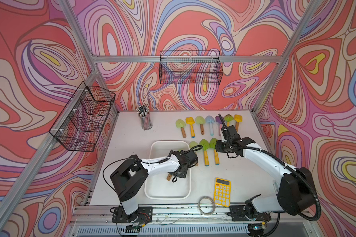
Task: Take the shovel out of the storage box
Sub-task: Pick up the shovel from the storage box.
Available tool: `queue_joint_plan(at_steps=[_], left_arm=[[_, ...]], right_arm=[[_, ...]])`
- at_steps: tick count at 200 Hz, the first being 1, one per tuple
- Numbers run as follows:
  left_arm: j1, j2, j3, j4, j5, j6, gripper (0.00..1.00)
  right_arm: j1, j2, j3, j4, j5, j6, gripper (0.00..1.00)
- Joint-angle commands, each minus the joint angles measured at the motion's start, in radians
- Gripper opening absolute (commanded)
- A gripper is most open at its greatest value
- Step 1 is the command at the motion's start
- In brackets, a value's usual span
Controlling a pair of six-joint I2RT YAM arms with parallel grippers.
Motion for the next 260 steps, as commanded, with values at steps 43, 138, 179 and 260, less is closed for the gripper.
queue_joint_plan(at_steps=[43,138,179,260], left_arm=[[-0.004,-0.022,0.033,-0.052,-0.036,0.000,0.06],[0.174,-0.444,-0.123,0.158,0.290,-0.057,0.04],[0.287,-0.598,-0.188,0.281,0.468,-0.062,0.04],[0.318,-0.670,-0.266,0.734,0.750,-0.238,0.05]], right_arm=[[-0.003,-0.030,-0.005,-0.007,-0.003,-0.005,0.45],[-0.001,-0.154,-0.052,0.093,-0.251,0.034,0.46],[-0.002,-0.200,-0.111,0.312,-0.512,0.153,0.50],[-0.001,-0.187,-0.218,0.867,-0.823,0.509,0.53]])
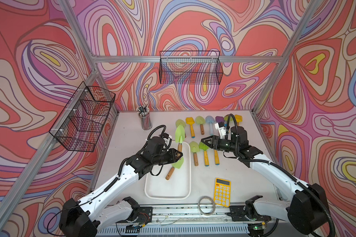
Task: Take the shovel out of the storage box
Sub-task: Pick up the shovel from the storage box.
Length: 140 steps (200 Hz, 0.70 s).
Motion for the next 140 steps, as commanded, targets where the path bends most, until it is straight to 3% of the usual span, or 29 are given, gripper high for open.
queue_joint_plan(at_steps=[1,31,76,108,140], left_arm=[[0.004,0.000,-0.023,0.245,0.131,-0.086,0.05],[0.003,0.021,-0.066,0.458,0.212,-0.182,0.05],[0.004,0.053,-0.098,0.605,0.262,-0.260,0.05],[0.003,0.083,-0.118,0.743,0.297,-0.328,0.05],[0.001,0.096,-0.117,0.730,0.297,-0.330,0.05]], right_arm=[[-0.002,0.005,-0.034,0.267,-0.128,0.167,0.53],[-0.001,0.024,-0.078,0.450,-0.204,0.261,0.53],[-0.001,0.073,-0.124,0.741,-0.310,0.416,0.52],[-0.002,0.100,-0.124,0.834,-0.333,0.467,0.53],[0.000,0.129,-0.116,0.868,-0.359,0.489,0.53]])
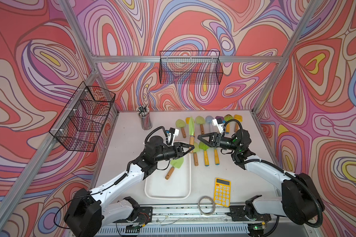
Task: Take the shovel out of the storage box
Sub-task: Pick up the shovel from the storage box.
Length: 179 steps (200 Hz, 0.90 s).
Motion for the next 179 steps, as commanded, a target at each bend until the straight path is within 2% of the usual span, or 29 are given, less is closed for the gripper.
queue_joint_plan(at_steps=[1,41,134,179], left_arm=[[0.000,0.003,-0.005,0.102,0.025,-0.031,0.06],[-0.005,0.005,-0.007,0.116,0.025,-0.036,0.06],[-0.061,0.074,0.003,0.229,0.031,-0.071,0.07],[-0.063,0.074,-0.004,0.230,0.032,-0.075,0.07]], right_arm=[[0.000,0.029,0.002,0.098,-0.045,0.058,0.53],[0.002,0.081,-0.015,0.249,-0.055,0.152,0.53],[0.038,0.100,0.016,0.270,-0.059,0.160,0.50],[0.038,0.105,0.014,0.280,-0.054,0.169,0.39]])
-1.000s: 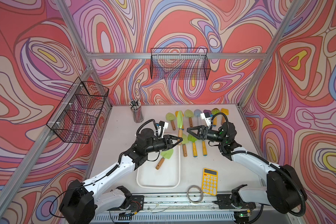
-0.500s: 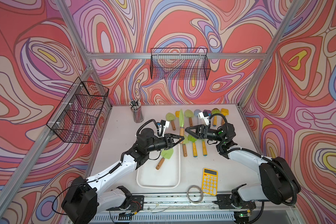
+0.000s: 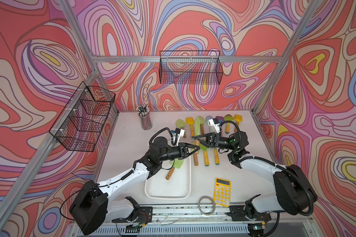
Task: Take the shovel out of the storage box
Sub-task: Pick up the shovel from the storage box.
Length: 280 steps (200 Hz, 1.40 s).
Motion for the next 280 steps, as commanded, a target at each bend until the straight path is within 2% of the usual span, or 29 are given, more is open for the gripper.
queue_joint_plan(at_steps=[1,65,78,84,96,105,114,134,156,185,201,237,280], left_arm=[[-0.005,-0.001,-0.003,0.071,0.015,-0.009,0.07],[-0.005,-0.028,-0.032,0.050,0.009,-0.003,0.08],[-0.006,-0.036,-0.037,0.038,0.008,0.003,0.11],[-0.005,-0.040,-0.037,0.027,0.004,0.008,0.15],[-0.006,-0.050,-0.037,-0.014,-0.006,0.028,0.30],[-0.005,-0.058,-0.037,-0.048,-0.016,0.044,0.45],[-0.004,-0.069,-0.032,-0.092,-0.028,0.065,0.56],[0.009,-0.099,-0.012,-0.218,-0.050,0.128,0.65],[0.039,-0.148,0.013,-0.400,-0.096,0.215,0.65],[0.045,-0.165,0.138,-0.857,-0.289,0.465,0.65],[0.045,-0.152,0.173,-1.009,-0.401,0.543,0.64],[0.045,-0.114,0.189,-1.175,-0.567,0.626,0.64],[0.045,-0.115,0.172,-1.226,-0.687,0.647,0.64]], right_arm=[[0.003,0.009,0.016,0.049,-0.004,0.022,0.39],[0.002,0.032,0.017,0.092,0.001,0.051,0.25],[0.003,0.034,0.015,0.095,0.003,0.051,0.19],[0.002,0.034,0.015,0.092,0.005,0.051,0.16],[0.002,0.035,0.015,0.083,0.009,0.048,0.13],[0.002,0.035,0.016,0.069,0.009,0.041,0.12],[0.002,0.032,0.016,0.052,0.010,0.033,0.12],[-0.002,0.018,0.023,-0.033,0.015,-0.018,0.12],[-0.011,-0.014,0.044,-0.196,0.027,-0.109,0.11],[-0.029,-0.076,0.124,-0.601,0.084,-0.352,0.12],[-0.035,-0.097,0.186,-0.829,0.138,-0.484,0.12],[-0.051,-0.092,0.303,-1.178,0.280,-0.686,0.12],[-0.053,-0.072,0.430,-1.508,0.597,-0.853,0.13]])
